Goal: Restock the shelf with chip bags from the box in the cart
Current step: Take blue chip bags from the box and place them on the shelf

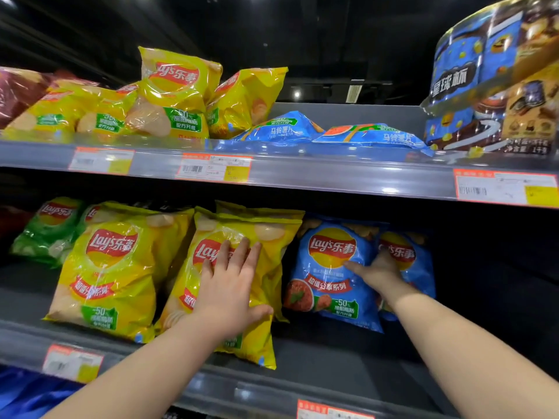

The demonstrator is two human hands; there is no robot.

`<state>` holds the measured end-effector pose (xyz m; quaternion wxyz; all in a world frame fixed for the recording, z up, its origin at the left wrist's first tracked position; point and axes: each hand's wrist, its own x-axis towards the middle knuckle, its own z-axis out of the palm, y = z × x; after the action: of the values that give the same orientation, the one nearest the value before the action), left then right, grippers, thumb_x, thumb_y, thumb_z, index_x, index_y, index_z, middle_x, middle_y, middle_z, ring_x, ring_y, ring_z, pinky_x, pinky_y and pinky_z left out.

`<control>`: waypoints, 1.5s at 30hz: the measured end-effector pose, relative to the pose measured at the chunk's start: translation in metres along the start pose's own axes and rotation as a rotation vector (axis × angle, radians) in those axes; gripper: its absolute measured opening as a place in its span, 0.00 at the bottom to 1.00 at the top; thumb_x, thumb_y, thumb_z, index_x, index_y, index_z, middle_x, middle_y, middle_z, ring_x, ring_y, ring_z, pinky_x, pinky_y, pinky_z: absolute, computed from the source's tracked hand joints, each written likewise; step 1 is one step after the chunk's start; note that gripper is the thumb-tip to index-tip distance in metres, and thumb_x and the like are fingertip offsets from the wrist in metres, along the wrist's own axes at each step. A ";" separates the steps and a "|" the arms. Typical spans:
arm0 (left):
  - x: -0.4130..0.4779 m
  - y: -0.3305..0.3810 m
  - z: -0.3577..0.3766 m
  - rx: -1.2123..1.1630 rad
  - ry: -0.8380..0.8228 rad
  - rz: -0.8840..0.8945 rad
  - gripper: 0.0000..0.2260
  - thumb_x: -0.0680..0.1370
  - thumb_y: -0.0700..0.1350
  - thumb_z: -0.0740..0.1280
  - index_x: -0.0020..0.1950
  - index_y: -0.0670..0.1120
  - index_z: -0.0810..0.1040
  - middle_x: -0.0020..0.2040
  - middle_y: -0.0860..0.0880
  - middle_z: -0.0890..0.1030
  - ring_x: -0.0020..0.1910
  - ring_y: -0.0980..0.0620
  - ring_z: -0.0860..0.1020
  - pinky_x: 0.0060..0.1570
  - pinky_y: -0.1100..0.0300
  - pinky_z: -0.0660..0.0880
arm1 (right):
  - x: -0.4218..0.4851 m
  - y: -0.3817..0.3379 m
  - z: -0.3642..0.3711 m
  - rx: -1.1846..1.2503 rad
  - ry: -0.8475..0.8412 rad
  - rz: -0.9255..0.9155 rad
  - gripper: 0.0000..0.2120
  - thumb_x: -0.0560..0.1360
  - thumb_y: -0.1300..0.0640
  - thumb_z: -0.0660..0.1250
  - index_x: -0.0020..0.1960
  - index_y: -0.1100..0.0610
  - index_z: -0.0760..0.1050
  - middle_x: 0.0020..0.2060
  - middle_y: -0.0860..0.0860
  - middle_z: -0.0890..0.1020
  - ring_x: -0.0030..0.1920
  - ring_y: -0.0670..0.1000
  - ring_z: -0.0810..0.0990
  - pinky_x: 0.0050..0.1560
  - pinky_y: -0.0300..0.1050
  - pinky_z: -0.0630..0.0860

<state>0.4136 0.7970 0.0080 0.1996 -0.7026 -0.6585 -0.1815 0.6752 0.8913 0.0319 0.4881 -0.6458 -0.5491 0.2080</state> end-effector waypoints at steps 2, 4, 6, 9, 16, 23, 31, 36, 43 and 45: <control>0.000 -0.001 -0.001 -0.019 -0.011 0.007 0.49 0.70 0.70 0.61 0.77 0.51 0.34 0.79 0.49 0.39 0.77 0.41 0.40 0.73 0.39 0.49 | -0.010 -0.006 -0.005 -0.177 0.026 -0.067 0.37 0.66 0.47 0.76 0.68 0.60 0.65 0.65 0.59 0.74 0.64 0.61 0.73 0.61 0.53 0.73; 0.000 -0.003 -0.006 -0.058 -0.026 0.017 0.47 0.71 0.70 0.60 0.78 0.52 0.36 0.79 0.49 0.40 0.78 0.41 0.41 0.73 0.39 0.50 | -0.024 -0.013 -0.009 -0.459 0.011 -0.159 0.37 0.69 0.41 0.71 0.71 0.56 0.62 0.67 0.58 0.70 0.66 0.60 0.70 0.63 0.55 0.71; 0.001 -0.005 -0.009 -0.098 -0.006 0.032 0.44 0.72 0.69 0.59 0.78 0.52 0.39 0.80 0.49 0.43 0.78 0.42 0.43 0.73 0.41 0.52 | -0.041 -0.022 -0.013 -0.754 -0.032 -0.241 0.36 0.73 0.39 0.65 0.74 0.52 0.57 0.72 0.56 0.63 0.71 0.59 0.64 0.67 0.56 0.68; -0.003 -0.011 -0.014 -0.136 0.030 0.071 0.41 0.73 0.68 0.59 0.78 0.52 0.44 0.79 0.48 0.46 0.78 0.41 0.46 0.72 0.42 0.55 | -0.075 -0.038 -0.016 -1.028 -0.107 -0.366 0.34 0.76 0.38 0.59 0.77 0.49 0.51 0.77 0.51 0.52 0.77 0.58 0.51 0.72 0.60 0.55; -0.035 -0.021 -0.017 -0.034 0.012 0.176 0.39 0.75 0.68 0.57 0.78 0.50 0.48 0.79 0.46 0.49 0.77 0.39 0.49 0.72 0.41 0.53 | -0.153 -0.046 -0.021 -1.163 -0.140 -0.441 0.34 0.76 0.35 0.55 0.77 0.48 0.50 0.77 0.52 0.54 0.77 0.59 0.51 0.72 0.62 0.54; -0.094 -0.032 -0.021 0.014 -0.099 0.166 0.40 0.74 0.69 0.55 0.78 0.51 0.44 0.79 0.46 0.47 0.78 0.40 0.45 0.73 0.40 0.51 | -0.207 -0.050 -0.011 -1.160 -0.260 -0.461 0.35 0.76 0.36 0.56 0.77 0.48 0.50 0.77 0.52 0.55 0.76 0.59 0.51 0.72 0.65 0.55; -0.189 -0.057 -0.048 0.041 -0.222 0.007 0.40 0.75 0.68 0.56 0.79 0.50 0.44 0.80 0.46 0.47 0.78 0.40 0.45 0.72 0.39 0.51 | -0.283 -0.056 0.001 -1.072 -0.437 -0.634 0.33 0.77 0.38 0.57 0.77 0.49 0.52 0.76 0.51 0.57 0.76 0.58 0.54 0.72 0.63 0.56; -0.263 -0.064 -0.069 0.095 -0.377 -0.106 0.40 0.76 0.67 0.56 0.79 0.50 0.43 0.80 0.46 0.46 0.78 0.40 0.43 0.73 0.39 0.49 | -0.329 -0.050 0.008 -1.021 -0.569 -0.669 0.34 0.77 0.38 0.56 0.77 0.49 0.51 0.76 0.50 0.57 0.76 0.57 0.54 0.72 0.63 0.57; -0.369 -0.108 -0.090 0.161 -0.501 -0.243 0.40 0.75 0.68 0.57 0.79 0.51 0.43 0.79 0.46 0.49 0.78 0.40 0.46 0.73 0.40 0.51 | -0.412 -0.047 0.048 -0.947 -0.768 -0.696 0.34 0.77 0.37 0.57 0.77 0.46 0.49 0.77 0.49 0.55 0.76 0.57 0.52 0.72 0.62 0.56; -0.389 -0.124 -0.096 0.149 -0.523 -0.293 0.41 0.75 0.68 0.56 0.79 0.51 0.42 0.79 0.46 0.48 0.78 0.40 0.45 0.73 0.40 0.51 | -0.430 -0.057 0.058 -0.944 -0.781 -0.728 0.34 0.77 0.36 0.56 0.77 0.46 0.48 0.77 0.48 0.54 0.77 0.56 0.52 0.72 0.60 0.56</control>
<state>0.2644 0.4216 -0.1062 0.0464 -0.6066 -0.7932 0.0274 0.4663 0.5176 -0.0599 -0.0376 -0.4420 -0.8961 -0.0121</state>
